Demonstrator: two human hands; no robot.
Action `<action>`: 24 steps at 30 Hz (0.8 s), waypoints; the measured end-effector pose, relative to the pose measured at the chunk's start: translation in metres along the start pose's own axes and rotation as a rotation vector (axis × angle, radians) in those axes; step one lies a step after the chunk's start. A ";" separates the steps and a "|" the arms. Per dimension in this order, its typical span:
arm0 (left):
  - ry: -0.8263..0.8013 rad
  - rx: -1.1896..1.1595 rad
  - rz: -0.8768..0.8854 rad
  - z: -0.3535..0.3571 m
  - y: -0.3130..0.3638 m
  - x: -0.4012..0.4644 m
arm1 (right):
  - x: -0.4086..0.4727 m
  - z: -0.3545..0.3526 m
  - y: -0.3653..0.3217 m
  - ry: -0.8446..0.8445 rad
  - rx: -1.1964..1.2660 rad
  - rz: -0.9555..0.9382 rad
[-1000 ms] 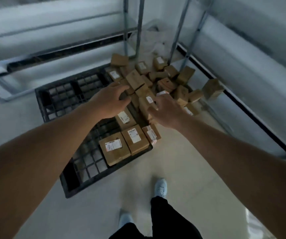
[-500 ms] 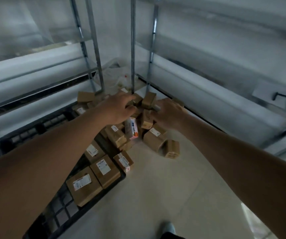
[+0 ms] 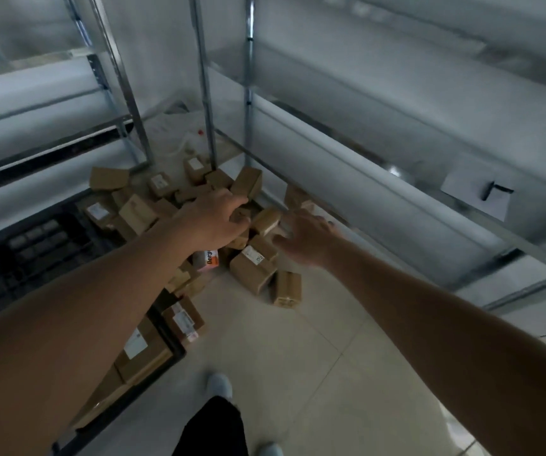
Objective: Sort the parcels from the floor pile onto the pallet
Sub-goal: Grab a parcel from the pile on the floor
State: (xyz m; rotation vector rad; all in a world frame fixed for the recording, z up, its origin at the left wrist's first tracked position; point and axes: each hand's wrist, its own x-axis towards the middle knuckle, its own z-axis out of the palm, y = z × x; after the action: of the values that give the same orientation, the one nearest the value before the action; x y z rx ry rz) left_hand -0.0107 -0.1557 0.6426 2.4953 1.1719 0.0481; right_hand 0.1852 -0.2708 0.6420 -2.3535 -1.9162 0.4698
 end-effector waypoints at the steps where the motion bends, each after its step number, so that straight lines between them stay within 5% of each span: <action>1: -0.019 0.003 -0.007 0.003 -0.003 0.017 | 0.016 0.003 0.006 -0.010 0.000 -0.006; 13: -0.218 0.108 -0.030 0.056 -0.101 0.229 | 0.240 0.047 0.057 -0.302 -0.086 0.059; 24: -0.343 0.031 -0.312 0.124 -0.162 0.342 | 0.404 0.114 0.117 -0.500 -0.150 -0.114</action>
State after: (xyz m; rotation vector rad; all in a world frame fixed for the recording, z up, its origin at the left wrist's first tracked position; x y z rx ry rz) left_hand 0.1166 0.1530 0.4265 2.1990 1.3950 -0.4647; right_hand 0.3350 0.0783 0.4286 -2.3595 -2.3458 1.0182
